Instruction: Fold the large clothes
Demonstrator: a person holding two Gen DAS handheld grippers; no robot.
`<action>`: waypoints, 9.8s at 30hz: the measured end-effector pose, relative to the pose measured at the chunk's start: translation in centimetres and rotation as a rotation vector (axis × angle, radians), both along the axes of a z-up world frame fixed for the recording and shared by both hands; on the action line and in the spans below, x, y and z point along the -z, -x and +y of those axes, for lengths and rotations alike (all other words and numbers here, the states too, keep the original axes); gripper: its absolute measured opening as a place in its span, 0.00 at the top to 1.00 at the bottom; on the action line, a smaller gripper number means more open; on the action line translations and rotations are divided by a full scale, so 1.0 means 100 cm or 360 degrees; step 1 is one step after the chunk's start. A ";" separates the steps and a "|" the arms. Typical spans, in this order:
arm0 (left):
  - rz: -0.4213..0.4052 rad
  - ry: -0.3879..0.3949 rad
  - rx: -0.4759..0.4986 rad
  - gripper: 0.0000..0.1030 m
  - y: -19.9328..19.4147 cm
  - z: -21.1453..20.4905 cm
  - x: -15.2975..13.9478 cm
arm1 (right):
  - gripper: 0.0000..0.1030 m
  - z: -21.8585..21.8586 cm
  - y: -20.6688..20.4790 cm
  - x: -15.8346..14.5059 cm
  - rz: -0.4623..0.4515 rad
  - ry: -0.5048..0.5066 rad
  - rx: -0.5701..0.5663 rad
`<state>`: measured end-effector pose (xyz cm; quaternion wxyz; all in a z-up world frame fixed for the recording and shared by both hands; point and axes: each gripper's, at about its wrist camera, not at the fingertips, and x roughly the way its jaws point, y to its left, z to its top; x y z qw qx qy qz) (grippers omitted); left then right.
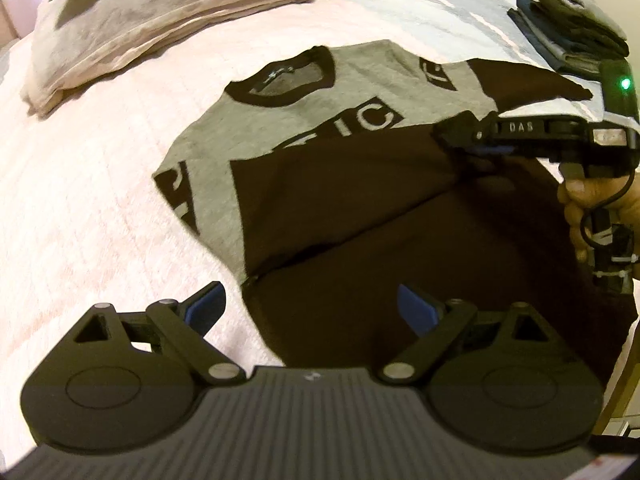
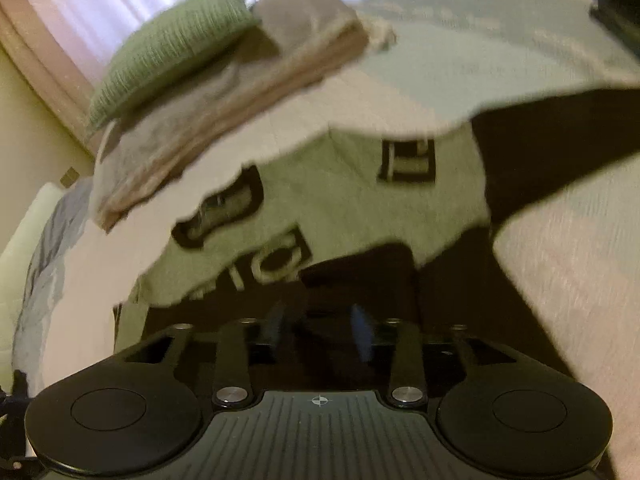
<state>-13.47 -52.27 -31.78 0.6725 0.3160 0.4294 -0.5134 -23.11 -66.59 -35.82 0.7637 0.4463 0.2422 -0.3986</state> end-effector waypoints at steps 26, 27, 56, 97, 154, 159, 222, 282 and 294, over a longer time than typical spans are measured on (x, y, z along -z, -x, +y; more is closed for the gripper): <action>0.0064 0.0136 -0.0020 0.12 0.055 -0.197 0.018 | 0.49 -0.138 0.280 -0.029 0.0271 0.0121 0.0794; 0.0059 0.0135 -0.0033 0.12 0.056 -0.205 0.019 | 0.49 -0.147 0.294 -0.024 0.0265 0.0107 0.0831; 0.0062 0.0199 -0.0436 0.12 0.001 -0.136 -0.004 | 0.98 -0.141 0.136 -0.104 0.0099 0.0644 0.0226; 0.0413 0.0405 -0.0420 0.97 -0.087 -0.147 0.056 | 0.39 -0.079 0.034 0.032 0.0836 0.0570 -0.0373; 0.0289 -0.0009 -0.0533 0.86 -0.011 0.012 0.058 | 0.37 -0.013 0.073 0.034 0.0946 0.0248 -0.0353; 0.0296 -0.0041 -0.0660 0.86 0.038 0.041 0.034 | 0.37 0.007 0.072 0.005 0.0826 0.0304 -0.0560; 0.0213 -0.0237 -0.0543 0.61 0.223 0.120 -0.008 | 0.39 0.139 0.160 -0.033 0.0791 0.0212 -0.1445; 0.0033 -0.0065 0.0187 0.94 0.183 0.134 -0.038 | 0.98 0.185 0.191 0.039 0.1250 0.1041 -0.2199; -0.0126 -0.0077 0.0398 0.96 0.220 0.173 -0.067 | 0.99 0.204 0.202 -0.035 0.1202 0.1150 -0.2375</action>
